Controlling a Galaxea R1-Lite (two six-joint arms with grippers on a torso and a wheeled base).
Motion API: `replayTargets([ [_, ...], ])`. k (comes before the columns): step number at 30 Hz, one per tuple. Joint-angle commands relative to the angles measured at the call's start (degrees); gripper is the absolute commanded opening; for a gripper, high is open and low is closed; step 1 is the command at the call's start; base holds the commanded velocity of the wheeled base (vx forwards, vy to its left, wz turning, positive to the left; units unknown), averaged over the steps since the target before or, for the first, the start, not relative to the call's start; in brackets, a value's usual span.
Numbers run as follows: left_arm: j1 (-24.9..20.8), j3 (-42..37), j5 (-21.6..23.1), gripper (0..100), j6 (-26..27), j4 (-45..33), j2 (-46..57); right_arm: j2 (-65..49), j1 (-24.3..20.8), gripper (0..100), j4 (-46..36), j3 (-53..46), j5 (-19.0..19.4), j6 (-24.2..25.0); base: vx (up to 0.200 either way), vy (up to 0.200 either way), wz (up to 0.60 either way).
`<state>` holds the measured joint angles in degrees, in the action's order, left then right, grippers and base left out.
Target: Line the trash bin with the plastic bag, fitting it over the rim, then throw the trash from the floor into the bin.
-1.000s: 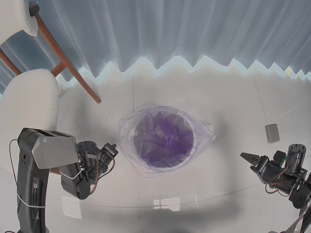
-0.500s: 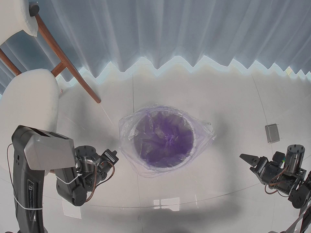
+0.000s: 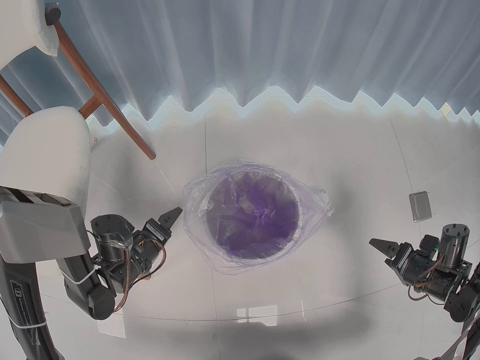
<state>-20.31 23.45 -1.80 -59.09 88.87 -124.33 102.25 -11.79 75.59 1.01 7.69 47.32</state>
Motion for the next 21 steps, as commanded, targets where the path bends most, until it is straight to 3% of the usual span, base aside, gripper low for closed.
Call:
replayTargets([
  [1, -0.52, 6.52, 2.42, 100, -1.29, -0.01, -3.90, 0.05, -0.08, 100, 0.08, -0.92, -0.05, -0.04, 0.000, 0.000, 0.00],
  [9, -1.31, 15.04, 0.84, 100, -1.21, -0.01, -12.25, -0.13, 0.19, 100, 0.08, -0.92, -0.05, -0.04, 0.000, 0.000, 0.00],
  [21, -0.70, 20.67, 4.00, 100, -1.29, -0.80, -14.80, 0.05, 0.10, 100, -0.10, -0.92, -0.05, 0.05, 0.000, 0.000, 0.00],
])
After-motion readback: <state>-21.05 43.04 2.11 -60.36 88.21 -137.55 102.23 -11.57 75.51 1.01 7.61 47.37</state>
